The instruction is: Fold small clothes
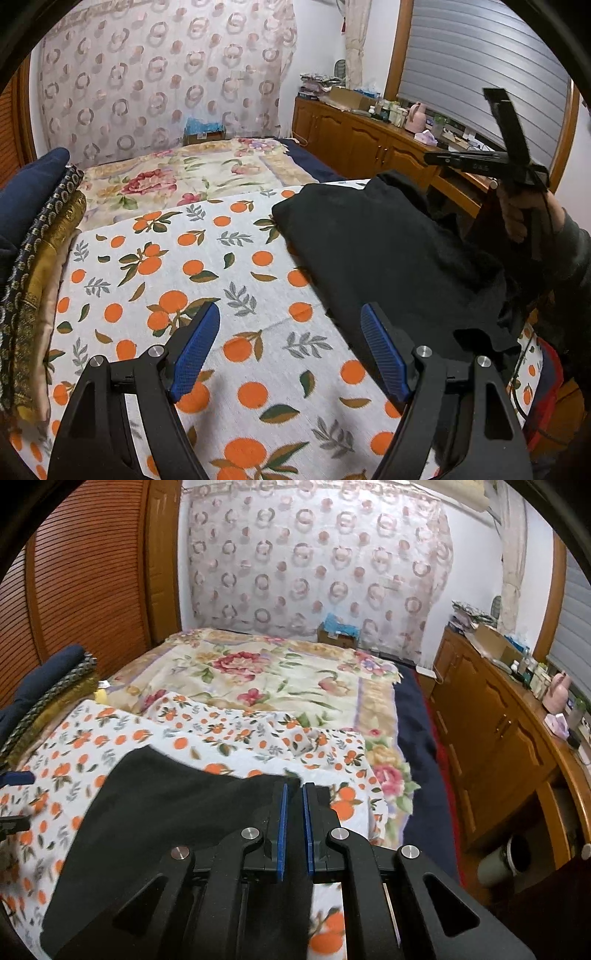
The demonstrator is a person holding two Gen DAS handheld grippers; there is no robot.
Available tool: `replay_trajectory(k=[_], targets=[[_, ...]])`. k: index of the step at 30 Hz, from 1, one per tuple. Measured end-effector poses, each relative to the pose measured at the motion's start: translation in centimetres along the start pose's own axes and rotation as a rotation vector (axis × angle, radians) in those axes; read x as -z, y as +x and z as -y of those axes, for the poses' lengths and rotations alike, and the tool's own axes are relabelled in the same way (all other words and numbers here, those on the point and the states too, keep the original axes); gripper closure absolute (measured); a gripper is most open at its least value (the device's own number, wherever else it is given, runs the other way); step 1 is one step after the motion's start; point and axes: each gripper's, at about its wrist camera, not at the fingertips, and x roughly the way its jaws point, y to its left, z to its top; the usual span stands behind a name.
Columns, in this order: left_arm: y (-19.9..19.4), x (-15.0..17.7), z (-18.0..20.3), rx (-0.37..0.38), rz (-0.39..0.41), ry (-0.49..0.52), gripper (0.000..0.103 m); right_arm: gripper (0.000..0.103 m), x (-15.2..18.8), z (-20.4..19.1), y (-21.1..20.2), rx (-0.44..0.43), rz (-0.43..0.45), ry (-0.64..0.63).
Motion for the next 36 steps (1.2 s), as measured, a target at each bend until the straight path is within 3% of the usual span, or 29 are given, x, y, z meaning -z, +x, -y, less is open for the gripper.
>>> replay_trajectory(k=[7,10,12,13,26,36], targets=[[-1.8,0.7,1.6,0.009,0.024,0.019,0.023,0.092,3.3,-3.1,-4.5,-0.005,0.017,-0.043],[-2.2,1.4,2.4,-0.001,0.011,0.028,0.023,0.081,4.5,-3.4,-6.0,-0.004,0.022,-0.050],[-2.3,1.9,2.7,-0.014,-0.003,0.025,0.023,0.066,5.3,-4.1,-7.1,-0.005,0.019,-0.052],[-2.4,2.1,2.7,-0.008,-0.004,0.021,0.023,0.065,5.7,-4.5,-7.5,-0.003,0.016,-0.053],[-2.6,5.6,3.4,0.028,-0.062,-0.013,0.023,0.065,12.2,-9.2,-9.2,-0.121,-0.066,-0.075],[-1.9,6.5,5.6,0.061,-0.091,0.023,0.023,0.065,12.7,-9.3,-9.6,-0.160,-0.077,-0.066]])
